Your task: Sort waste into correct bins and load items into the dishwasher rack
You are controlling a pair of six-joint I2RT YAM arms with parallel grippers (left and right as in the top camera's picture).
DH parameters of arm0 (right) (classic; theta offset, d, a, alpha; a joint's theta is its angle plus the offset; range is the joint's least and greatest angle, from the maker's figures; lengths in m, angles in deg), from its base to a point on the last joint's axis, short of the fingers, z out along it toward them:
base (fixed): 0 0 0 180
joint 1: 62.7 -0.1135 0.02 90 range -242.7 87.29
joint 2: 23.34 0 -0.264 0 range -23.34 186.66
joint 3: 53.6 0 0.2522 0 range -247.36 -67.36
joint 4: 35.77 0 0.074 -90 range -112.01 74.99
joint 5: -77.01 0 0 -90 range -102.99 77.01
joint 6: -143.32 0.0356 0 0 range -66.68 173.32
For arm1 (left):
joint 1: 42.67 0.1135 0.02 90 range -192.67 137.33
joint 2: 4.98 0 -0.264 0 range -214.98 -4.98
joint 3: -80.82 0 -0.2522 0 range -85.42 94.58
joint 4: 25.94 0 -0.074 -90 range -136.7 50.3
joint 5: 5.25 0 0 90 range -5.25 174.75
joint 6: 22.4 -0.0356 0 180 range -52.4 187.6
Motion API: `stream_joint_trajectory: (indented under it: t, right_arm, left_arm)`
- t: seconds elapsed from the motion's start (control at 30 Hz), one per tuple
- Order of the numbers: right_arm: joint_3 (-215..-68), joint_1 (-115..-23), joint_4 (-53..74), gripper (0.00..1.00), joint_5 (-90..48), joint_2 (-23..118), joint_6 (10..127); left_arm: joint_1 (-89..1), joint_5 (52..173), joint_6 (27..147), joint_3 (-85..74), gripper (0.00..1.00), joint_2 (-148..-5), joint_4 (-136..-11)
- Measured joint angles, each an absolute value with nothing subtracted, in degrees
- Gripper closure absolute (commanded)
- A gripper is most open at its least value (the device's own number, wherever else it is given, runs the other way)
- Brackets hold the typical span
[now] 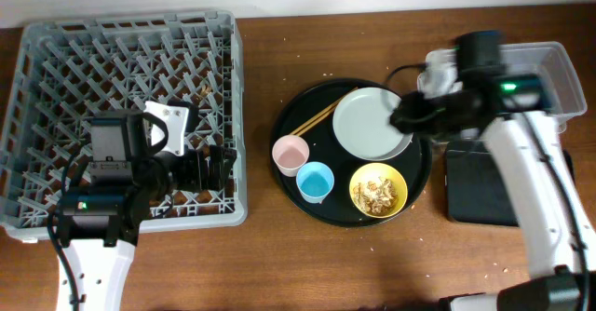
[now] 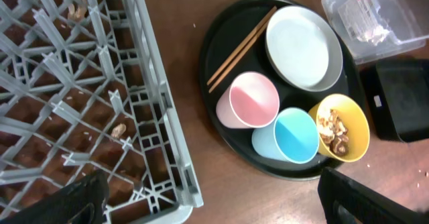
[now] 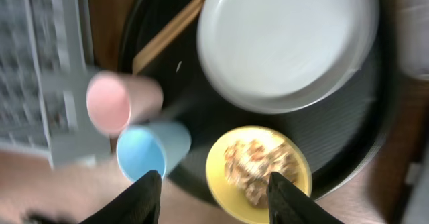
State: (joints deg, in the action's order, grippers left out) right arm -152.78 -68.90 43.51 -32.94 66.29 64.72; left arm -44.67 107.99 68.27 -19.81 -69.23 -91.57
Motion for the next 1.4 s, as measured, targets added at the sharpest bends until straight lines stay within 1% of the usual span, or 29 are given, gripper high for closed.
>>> stream_joint_trajectory:
  t: [0.07,0.1,0.13,0.17,0.2,0.23,0.27,0.37,0.4,0.47,0.5,0.53,0.6,0.63,0.67,0.73,0.8,0.83,0.87,0.93,0.97,1.0,1.03,1.07,1.13,1.17,1.23,1.3,1.4]
  right_arm:
    - [-147.6,-81.2,38.7,0.54,-32.2,68.6,63.8]
    - [-145.8,-84.9,35.9,0.55,-32.0,69.6,63.8]
    - [-142.7,-89.1,31.2,0.6,-30.8,71.0,64.0]
    - [-140.8,-90.6,28.1,0.7,-28.8,71.7,65.6]
    - [-138.6,-91.4,25.1,0.76,-27.3,72.8,67.0]
    - [-136.4,-91.5,22.9,0.9,-25.7,75.1,68.8]
    - [-135.7,-91.5,23.4,0.95,-24.9,76.2,69.8]
    - [-135.9,-91.5,28.1,0.96,-25.5,75.5,69.9]
    - [-137.2,-91.2,32.8,0.96,-25.8,73.7,68.3]
    - [-146.1,-87.3,42.7,0.96,-31.1,67.5,62.3]
    - [-150.6,-84.3,43.7,0.96,-34.7,64.3,60.2]
    - [-152.2,-81.8,40.8,0.96,-41.2,62.9,58.7]
    - [-155.5,-77.4,27.1,0.96,-60.0,61.2,56.3]
    - [-155.2,-78.5,18.9,0.96,-69.7,61.8,56.1]
    - [-155.2,-79.9,14.2,0.96,-73.6,62.3,56.1]
    - [-155.2,-84.8,8.6,0.96,-78.2,63.6,56.5]
    - [-155.2,-86.9,6.4,0.96,-79.1,64.4,57.4]
    - [-155.2,-87.1,6.2,0.96,-79.3,65.1,57.9]
    - [-155.2,-87.6,6.2,0.96,-79.9,65.4,58.3]
    - [-155.2,-89.1,6.2,0.96,-80.0,65.5,58.7]
    - [-155.2,-89.5,6.2,0.95,-80.0,65.5,58.8]
    - [-155.2,-89.6,6.2,0.6,-80.1,65.5,58.9]
    - [-155.2,-89.6,6.2,0.45,-80.2,65.5,59.0]
    - [-155.2,-89.6,6.2,0.41,-80.1,65.5,59.0]
    - [-155.2,-87.2,7.4,0.38,-78.6,65.6,59.4]
    - [-155.3,-83.4,10.0,0.37,-75.4,65.5,59.6]
    - [-155.8,-74.3,22.2,0.36,-63.2,65.5,62.8]
    - [-155.5,-71.8,33.8,0.34,-52.0,65.3,64.0]
    - [-155.6,-72.0,44.3,0.32,-39.7,65.2,64.1]
  left_arm:
    - [-44.7,107.0,70.0,-19.8,0.01,-69.2,-90.7]
    - [-44.7,105.0,72.3,-19.8,0.01,-69.2,-91.1]
    - [-44.7,103.7,74.5,-19.8,0.01,-69.2,-91.3]
    - [-44.7,103.3,75.1,-19.8,0.01,-69.2,-91.3]
    - [-44.7,103.1,75.8,-19.8,0.01,-69.2,-91.2]
    - [-44.7,102.9,76.5,-19.8,0.01,-69.2,-91.2]
    - [-44.7,102.9,76.7,-19.8,0.01,-69.2,-91.0]
    - [-43.4,106.6,79.3,-19.8,0.01,-69.2,-87.2]
    - [-42.0,109.1,80.0,-19.8,0.01,-69.2,-86.2]
    - [-35.7,120.3,81.6,-19.8,0.01,-69.2,-82.2]
    - [-32.1,128.3,82.5,-19.7,0.01,-69.3,-80.6]
    - [-30.7,133.6,83.1,-19.8,0.01,-69.3,-78.5]
    - [-28.6,151.6,84.3,-19.7,0.01,-69.8,-73.4]
    - [-28.6,159.0,84.6,-19.7,0.01,-70.5,-73.3]
    - [-28.6,163.2,84.8,-19.7,0.01,-70.9,-73.1]
    - [-30.7,170.4,85.2,-19.5,0.02,-71.3,-73.1]
    - [-34.2,172.6,85.2,-19.5,0.11,-71.3,-73.1]
    - [-36.1,173.0,85.4,-19.5,0.18,-71.3,-73.0]
    - [-37.8,173.0,85.4,-19.5,0.19,-71.3,-72.9]
    - [-37.8,173.1,85.6,-19.5,0.29,-71.4,-72.3]
    - [-37.8,173.3,85.6,-19.5,0.34,-71.4,-71.1]
    - [-37.8,173.5,85.6,-19.5,0.36,-71.4,-71.1]
    - [-37.8,173.7,85.5,-19.5,0.37,-71.4,-70.8]
    - [-37.8,173.4,85.5,-19.5,0.37,-71.4,-70.8]
    - [-37.9,169.9,85.5,-19.5,0.37,-71.4,-70.9]
    - [-37.9,166.0,85.6,-19.5,0.37,-71.4,-71.9]
    - [-36.9,154.7,85.2,-19.2,0.37,-71.5,-78.8]
    - [-33.0,137.4,84.9,-18.9,0.37,-71.4,-88.7]
    - [-30.3,98.4,84.7,-19.2,0.37,-71.7,-93.9]
